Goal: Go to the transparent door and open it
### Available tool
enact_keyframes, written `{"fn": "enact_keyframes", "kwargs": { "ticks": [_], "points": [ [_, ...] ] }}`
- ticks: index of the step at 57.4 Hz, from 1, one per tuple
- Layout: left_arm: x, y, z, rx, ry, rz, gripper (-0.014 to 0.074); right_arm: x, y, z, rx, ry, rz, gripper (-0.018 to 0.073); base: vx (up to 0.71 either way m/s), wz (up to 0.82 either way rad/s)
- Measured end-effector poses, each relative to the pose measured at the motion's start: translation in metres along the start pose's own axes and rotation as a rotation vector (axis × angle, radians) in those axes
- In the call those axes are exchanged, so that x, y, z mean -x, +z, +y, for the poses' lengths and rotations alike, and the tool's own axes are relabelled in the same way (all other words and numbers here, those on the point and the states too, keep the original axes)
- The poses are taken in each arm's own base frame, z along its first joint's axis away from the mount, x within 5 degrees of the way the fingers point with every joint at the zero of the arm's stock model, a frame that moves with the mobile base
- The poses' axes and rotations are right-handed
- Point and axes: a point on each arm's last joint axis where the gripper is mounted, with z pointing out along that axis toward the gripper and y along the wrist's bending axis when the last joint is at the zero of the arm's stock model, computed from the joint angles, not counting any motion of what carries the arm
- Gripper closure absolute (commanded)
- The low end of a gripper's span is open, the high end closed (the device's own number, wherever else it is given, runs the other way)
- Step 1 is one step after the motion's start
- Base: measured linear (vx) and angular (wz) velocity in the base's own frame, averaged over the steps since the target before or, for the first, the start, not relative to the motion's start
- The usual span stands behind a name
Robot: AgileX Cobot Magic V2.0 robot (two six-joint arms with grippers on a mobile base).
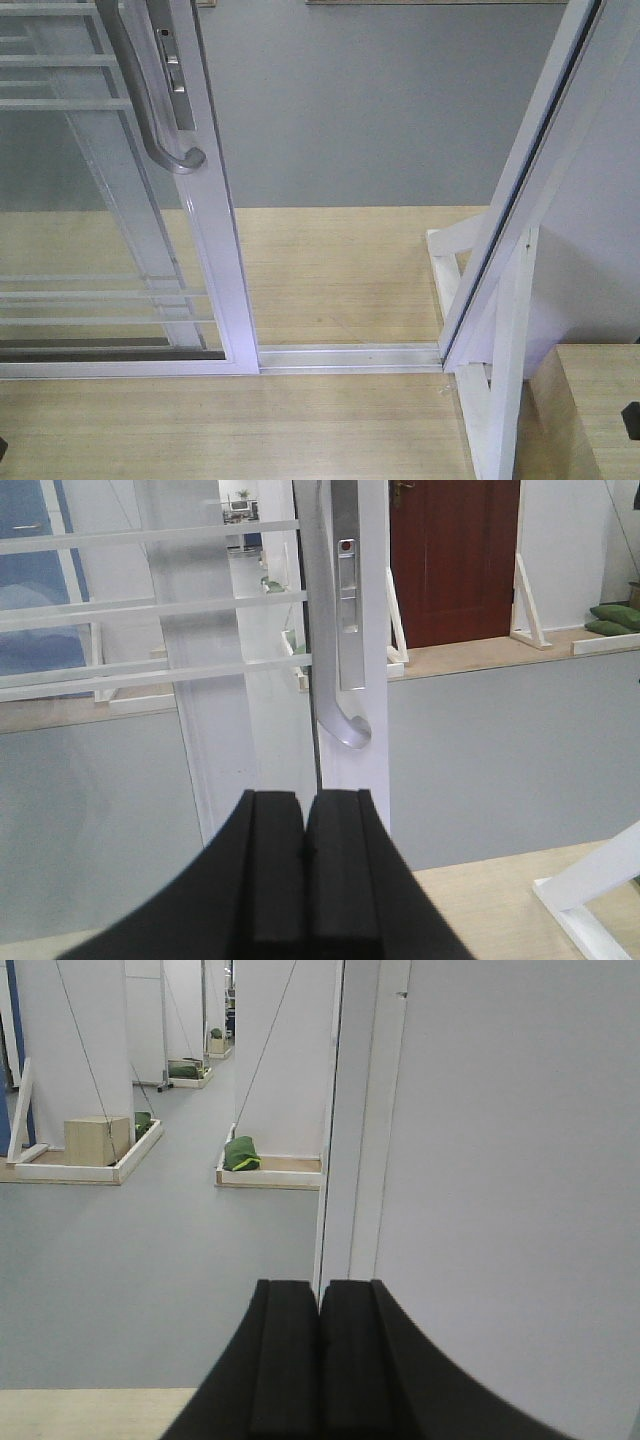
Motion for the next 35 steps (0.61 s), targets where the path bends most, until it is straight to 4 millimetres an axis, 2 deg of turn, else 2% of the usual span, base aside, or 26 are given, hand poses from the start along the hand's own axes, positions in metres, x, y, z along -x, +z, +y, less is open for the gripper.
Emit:
{"fn": "enact_keyframes", "kwargs": {
  "ticks": [35],
  "points": [
    [0.0000, 0.0000, 0.0000, 0.000, 0.000, 0.000, 0.0601, 0.0000, 0.0000, 0.0000, 0.000, 0.000, 0.000, 0.0564, 0.00, 0.00]
  ]
}}
